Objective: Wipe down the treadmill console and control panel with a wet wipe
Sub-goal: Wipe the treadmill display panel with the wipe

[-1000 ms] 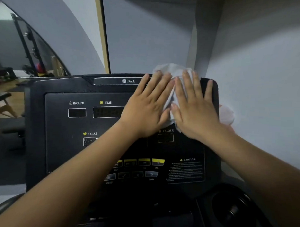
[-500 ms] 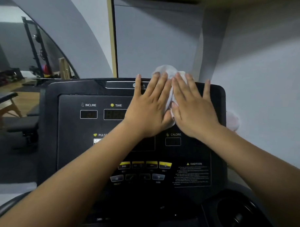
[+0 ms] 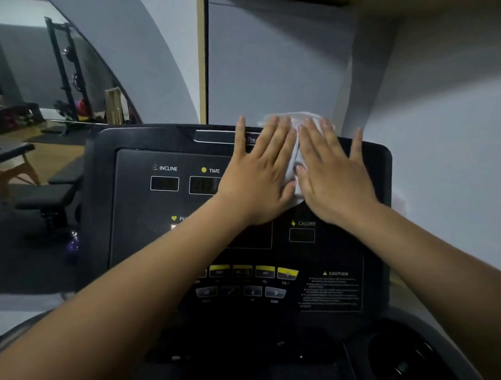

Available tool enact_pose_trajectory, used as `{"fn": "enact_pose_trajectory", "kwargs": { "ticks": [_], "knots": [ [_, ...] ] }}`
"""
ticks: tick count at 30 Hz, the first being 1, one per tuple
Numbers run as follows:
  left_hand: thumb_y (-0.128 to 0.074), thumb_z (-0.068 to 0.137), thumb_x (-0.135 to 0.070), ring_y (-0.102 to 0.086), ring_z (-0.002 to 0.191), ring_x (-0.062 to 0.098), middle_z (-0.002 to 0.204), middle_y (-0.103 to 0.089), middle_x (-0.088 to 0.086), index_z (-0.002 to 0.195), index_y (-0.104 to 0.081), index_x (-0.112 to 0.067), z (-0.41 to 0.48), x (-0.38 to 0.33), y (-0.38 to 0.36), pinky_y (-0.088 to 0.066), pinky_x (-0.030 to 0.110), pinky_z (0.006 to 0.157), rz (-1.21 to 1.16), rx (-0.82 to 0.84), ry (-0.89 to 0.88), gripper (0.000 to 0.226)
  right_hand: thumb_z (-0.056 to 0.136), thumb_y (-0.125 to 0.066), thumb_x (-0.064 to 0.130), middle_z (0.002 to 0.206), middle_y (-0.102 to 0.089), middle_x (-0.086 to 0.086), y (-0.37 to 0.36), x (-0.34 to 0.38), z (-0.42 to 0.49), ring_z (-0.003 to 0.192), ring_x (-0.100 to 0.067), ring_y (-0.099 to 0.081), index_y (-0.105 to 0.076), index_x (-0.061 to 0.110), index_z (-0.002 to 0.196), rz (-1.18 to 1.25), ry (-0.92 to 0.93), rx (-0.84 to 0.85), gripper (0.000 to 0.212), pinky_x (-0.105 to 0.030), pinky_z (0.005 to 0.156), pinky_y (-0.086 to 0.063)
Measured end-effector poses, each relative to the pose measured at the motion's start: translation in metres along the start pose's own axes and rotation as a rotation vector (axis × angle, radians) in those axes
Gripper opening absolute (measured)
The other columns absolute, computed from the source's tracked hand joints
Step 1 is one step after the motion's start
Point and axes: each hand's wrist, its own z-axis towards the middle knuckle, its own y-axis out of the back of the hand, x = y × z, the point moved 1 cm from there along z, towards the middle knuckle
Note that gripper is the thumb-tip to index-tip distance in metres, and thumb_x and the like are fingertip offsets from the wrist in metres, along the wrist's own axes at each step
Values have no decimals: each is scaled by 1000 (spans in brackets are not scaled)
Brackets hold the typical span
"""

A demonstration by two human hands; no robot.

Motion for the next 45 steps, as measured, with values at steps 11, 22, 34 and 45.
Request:
{"fn": "enact_pose_trajectory", "kwargs": {
  "ticks": [11,22,34,45],
  "knots": [
    [-14,94,-67,-6,153,31,165,-11,15,157,-9,-8,-54,-12,-18,-1,72,113,-31,-21,-94,86,98,-20,54,164,-7,-9,-21,-10,-61,152,-22,-1,-11,8,155,-37,136,49,73,-64,117,-6],
    [-21,98,-61,-13,152,30,164,-16,15,157,-16,-6,-72,3,-26,-7,71,113,-82,-84,-65,81,99,-22,47,165,-8,-7,-21,9,-53,152,-25,-1,-9,15,156,-26,207,19,67,-65,116,-9],
    [-5,97,-61,8,153,30,165,5,17,157,1,-7,-60,46,-14,1,69,115,-19,-6,25,81,96,-12,51,164,1,-9,0,51,-8,151,-30,3,-4,16,157,-68,166,8,70,-68,115,-4],
    [-1,87,-74,4,153,29,165,2,17,157,1,-6,-75,98,-1,5,71,113,114,96,141,98,98,-12,53,164,2,-11,23,89,26,152,-24,3,-2,10,156,-136,223,32,73,-67,115,4]
  ]
}}
